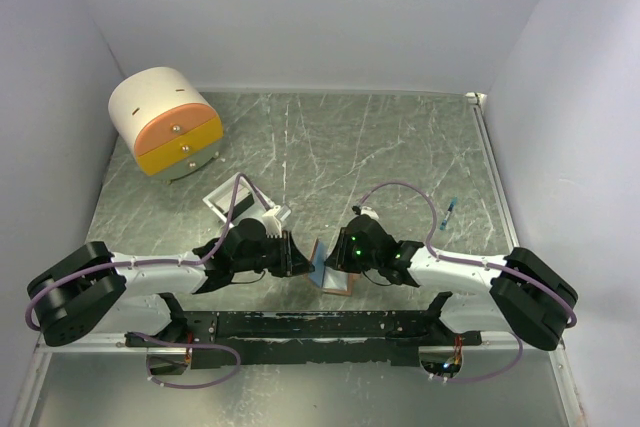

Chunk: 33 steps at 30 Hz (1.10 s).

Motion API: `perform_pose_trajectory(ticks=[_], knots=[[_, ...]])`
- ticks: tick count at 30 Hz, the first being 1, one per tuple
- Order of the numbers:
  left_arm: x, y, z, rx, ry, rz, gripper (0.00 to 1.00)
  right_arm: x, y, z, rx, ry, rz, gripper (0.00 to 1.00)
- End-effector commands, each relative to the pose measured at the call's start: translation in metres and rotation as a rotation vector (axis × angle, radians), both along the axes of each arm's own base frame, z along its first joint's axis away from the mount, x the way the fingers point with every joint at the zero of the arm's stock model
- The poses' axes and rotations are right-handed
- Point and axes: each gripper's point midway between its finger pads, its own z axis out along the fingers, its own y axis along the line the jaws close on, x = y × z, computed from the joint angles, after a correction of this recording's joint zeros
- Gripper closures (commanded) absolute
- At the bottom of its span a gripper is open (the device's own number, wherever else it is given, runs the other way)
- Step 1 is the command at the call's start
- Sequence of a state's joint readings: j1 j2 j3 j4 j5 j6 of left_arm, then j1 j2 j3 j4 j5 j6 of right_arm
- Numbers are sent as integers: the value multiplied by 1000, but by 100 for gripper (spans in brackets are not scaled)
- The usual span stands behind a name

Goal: Put the credit cards into the card holder
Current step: Open the card holder at the center of the board.

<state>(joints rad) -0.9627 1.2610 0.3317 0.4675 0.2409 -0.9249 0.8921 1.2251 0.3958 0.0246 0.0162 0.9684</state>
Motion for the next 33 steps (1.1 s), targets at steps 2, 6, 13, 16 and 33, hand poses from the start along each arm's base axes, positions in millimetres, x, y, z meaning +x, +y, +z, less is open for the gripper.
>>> perform_pose_trajectory(ticks=[2,6,13,16,33], knots=[[-3,-6,12,-52,-27,-29,74,0,-4,-1,-11,-15,-7,75],[-4,-5,9,-49,-23,-29,78,0,-4,0,-8,-15,-6,75],[-6,-9,16,-81,-32,-51,72,0,-3,-1,-9,-13,-2,76],[-5,-9,17,-77,-38,-49,72,1,-2,0,-9,-16,-2,76],[-5,-13,16,-76,-42,-68,82,3,1,4,-7,-22,8,75]])
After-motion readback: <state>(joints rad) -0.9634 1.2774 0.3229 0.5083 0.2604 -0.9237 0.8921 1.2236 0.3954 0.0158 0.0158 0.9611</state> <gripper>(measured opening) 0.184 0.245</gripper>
